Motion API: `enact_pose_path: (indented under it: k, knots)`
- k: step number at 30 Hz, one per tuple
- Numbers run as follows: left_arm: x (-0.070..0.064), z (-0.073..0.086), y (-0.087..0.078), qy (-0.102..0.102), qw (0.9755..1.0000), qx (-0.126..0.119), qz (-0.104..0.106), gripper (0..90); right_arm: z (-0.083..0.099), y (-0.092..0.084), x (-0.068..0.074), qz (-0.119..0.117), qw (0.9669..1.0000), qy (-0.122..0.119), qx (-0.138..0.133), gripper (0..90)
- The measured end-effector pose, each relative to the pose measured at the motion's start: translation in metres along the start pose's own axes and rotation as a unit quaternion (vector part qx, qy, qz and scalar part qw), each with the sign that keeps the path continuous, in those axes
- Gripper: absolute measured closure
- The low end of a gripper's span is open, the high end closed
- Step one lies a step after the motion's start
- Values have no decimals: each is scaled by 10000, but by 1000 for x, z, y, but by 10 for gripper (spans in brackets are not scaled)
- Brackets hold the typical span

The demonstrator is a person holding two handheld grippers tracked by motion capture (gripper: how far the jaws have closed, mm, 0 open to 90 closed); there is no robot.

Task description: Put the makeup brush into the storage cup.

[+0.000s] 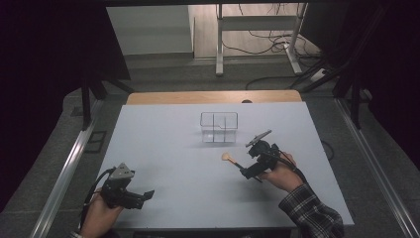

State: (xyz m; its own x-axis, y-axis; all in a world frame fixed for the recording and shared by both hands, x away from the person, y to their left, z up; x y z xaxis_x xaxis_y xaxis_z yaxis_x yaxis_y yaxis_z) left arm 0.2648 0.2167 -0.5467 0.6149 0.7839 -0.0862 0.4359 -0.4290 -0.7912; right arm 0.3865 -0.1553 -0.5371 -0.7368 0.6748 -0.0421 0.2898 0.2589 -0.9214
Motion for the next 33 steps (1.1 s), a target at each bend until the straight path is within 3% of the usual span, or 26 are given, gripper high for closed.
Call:
enact_pose_path:
  k: [20, 33]
  knots:
    - [0, 1, 1, 2, 10000, 49, 14, 0, -22, 15, 8, -41, 9996, -208, 191, 0]
    - [0, 1, 1, 0, 10000, 47, 15, 0, -38, 23, 19, -79, 9988, -413, 264, 50]
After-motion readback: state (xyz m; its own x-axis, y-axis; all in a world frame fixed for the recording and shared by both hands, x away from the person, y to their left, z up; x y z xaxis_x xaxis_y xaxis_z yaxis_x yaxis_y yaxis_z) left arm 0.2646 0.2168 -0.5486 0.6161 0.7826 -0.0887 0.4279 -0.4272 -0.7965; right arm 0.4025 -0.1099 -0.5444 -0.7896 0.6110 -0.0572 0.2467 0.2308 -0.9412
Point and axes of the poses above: each handheld gripper's, and its own axes: y roughly forward along the jaws, z roughly out of its underside, x roughly to its left, the point moved 7 cm from there along y, roughly forward along the jaws, and after that the axes turned 4 degrees about x, right-handed, at the moved point
